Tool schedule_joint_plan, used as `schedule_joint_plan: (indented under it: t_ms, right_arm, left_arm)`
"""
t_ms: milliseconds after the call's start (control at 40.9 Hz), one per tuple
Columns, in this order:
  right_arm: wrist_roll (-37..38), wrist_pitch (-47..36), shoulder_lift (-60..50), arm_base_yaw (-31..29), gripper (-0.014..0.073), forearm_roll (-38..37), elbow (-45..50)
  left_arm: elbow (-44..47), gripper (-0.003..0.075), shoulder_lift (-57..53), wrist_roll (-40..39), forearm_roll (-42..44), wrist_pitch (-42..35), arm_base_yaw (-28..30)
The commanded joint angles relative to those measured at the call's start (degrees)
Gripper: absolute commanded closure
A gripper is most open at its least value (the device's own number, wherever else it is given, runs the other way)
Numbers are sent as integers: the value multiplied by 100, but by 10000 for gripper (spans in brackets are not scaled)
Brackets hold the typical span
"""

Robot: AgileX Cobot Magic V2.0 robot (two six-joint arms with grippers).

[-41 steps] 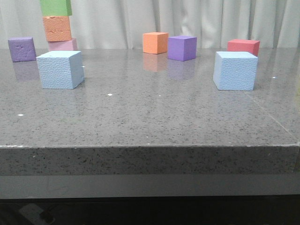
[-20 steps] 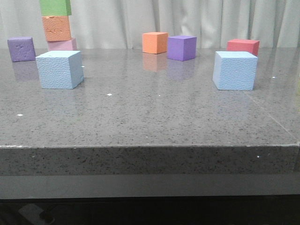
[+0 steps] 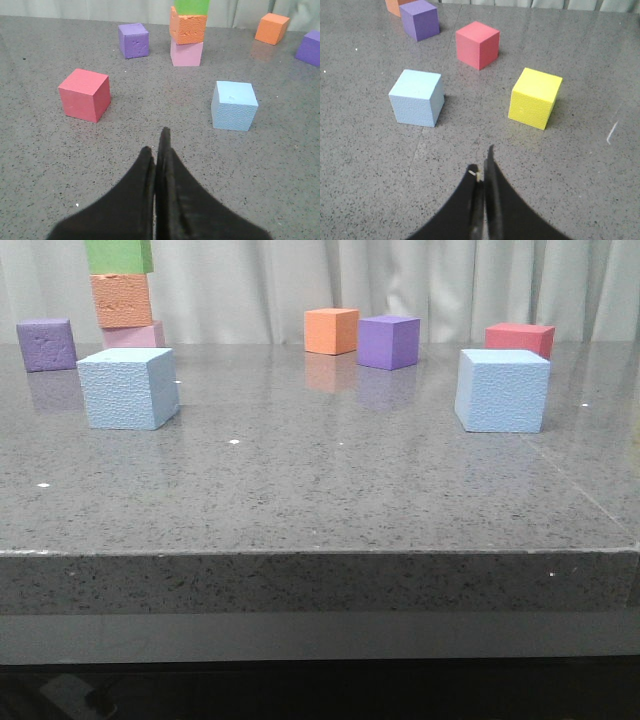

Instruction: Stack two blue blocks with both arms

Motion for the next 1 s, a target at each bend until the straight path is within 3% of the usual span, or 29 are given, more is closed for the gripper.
schedule_joint_plan:
  t_ms: [0, 73, 122, 196, 244, 684, 978]
  right_arm:
    - [-39, -532, 71, -21, 351, 26, -190]
    - [-59, -532, 76, -21, 186, 34, -190]
    - [-59, -532, 76, -21, 125, 40, -190]
    - [-59, -527, 76, -21, 99, 40, -190]
    - [-59, -527, 76, -21, 102, 40, -190]
    - [-59, -540, 76, -21, 102, 65, -190]
    - [-59, -344, 154, -21, 93, 515, -260]
  left_arm:
    - [-152, 619, 88, -34, 0, -467, -28]
    - [-152, 456, 88, -23, 0, -556, -28]
    - [-152, 337, 88, -23, 0, -613, -28]
    - [-152, 184, 88, -23, 0, -697, -28]
    - [-152, 139, 88, -23, -53, -697, -28]
    - [-152, 134, 88, -23, -156, -697, -28]
    - [-152, 134, 88, -23, -156, -697, -28]
